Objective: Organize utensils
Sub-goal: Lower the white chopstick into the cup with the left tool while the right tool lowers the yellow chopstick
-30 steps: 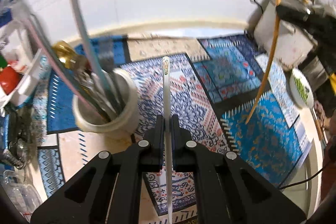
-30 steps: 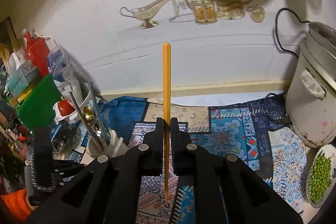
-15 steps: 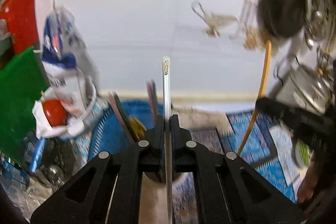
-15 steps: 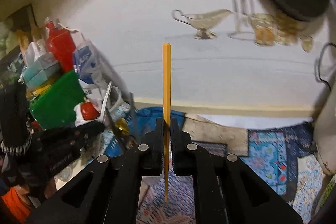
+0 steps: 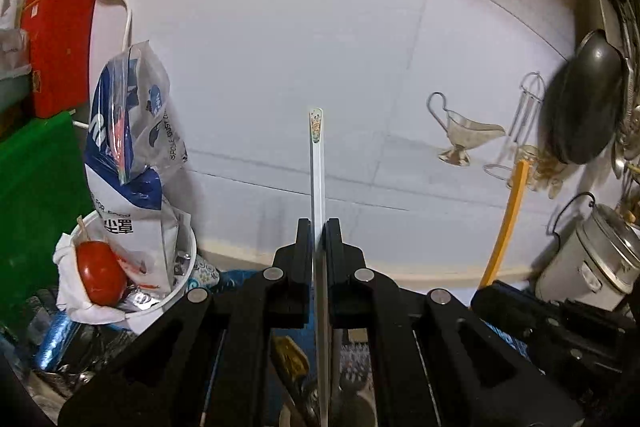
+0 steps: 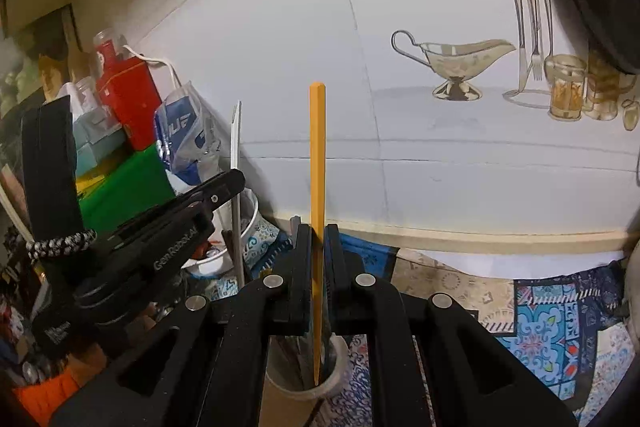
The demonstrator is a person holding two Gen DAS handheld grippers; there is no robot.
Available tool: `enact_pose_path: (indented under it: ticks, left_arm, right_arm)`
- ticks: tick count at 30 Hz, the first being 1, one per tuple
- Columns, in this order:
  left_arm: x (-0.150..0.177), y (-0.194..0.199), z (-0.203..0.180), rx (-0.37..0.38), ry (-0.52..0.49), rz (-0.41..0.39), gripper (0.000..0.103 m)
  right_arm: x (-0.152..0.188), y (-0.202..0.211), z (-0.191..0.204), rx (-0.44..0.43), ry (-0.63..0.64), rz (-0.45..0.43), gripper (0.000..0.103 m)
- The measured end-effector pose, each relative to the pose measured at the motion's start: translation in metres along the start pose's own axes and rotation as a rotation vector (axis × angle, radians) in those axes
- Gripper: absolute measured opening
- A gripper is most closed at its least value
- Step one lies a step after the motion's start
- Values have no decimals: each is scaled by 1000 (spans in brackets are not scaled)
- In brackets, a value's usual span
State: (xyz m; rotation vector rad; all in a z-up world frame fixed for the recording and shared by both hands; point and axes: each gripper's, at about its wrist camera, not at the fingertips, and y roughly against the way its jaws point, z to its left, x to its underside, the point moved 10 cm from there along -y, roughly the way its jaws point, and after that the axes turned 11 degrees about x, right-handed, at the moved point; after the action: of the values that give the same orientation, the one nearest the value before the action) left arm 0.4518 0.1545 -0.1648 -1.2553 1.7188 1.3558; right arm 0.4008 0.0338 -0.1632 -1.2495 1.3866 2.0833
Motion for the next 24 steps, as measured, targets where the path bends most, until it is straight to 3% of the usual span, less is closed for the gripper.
enact_pose_path:
  ticks: [6,13,24]
  left_arm:
    - [15,-10,2,3,-25,-37,4]
    - [41,-9,-3,16,-69,-26,4]
    - [81,2,-8,69,-44,169,4]
  right_arm:
    - [12,-18,2,21,1,22,6]
    - [32,-31,2,30,20,72,6]
    - [54,-28,4,-10,56,147,6]
